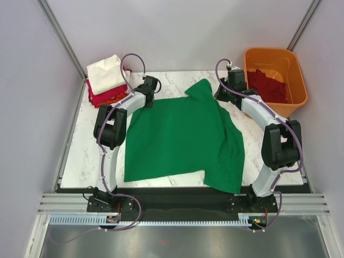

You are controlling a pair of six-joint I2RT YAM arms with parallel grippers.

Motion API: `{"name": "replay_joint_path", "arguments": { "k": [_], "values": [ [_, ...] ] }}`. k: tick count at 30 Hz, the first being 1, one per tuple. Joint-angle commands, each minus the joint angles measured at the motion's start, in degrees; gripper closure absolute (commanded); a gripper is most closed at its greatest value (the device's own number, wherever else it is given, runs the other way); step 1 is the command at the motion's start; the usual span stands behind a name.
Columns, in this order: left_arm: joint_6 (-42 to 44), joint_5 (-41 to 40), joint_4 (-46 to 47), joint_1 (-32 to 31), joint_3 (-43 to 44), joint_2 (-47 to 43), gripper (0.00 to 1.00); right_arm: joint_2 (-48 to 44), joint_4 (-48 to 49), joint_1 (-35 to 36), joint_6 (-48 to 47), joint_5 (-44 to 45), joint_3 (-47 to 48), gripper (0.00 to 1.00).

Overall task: Fold and stack the t-shirts
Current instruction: Flatten the tshirt out

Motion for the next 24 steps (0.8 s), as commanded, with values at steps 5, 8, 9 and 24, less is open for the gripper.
{"name": "replay_joint_path", "arguments": {
  "k": [5, 8, 9, 24],
  "values": [
    [3.7, -4.8, -2.1, -0.3, 5.1, 2.5, 0.55, 0.6, 2.3, 0.2, 0.5, -1.0, 0.3, 0.89],
    [4.1, -5.6, -2.7, -0.2, 5.6, 3.2, 0.65, 0.9, 2.2, 0.1, 0.5, -1.1, 0.1, 0.89],
    [4.4, -5.7, -2.8, -0.1, 5.7, 3.4, 0.69, 1.0, 2.2, 0.2, 0.5, -1.1, 0.1, 0.89],
    [11.9, -9.8, -3.8, 3.0, 8.4, 0.6, 0.97, 1.5, 2.6, 0.1, 0.7, -2.7, 0.3, 0.94]
  ]
}}
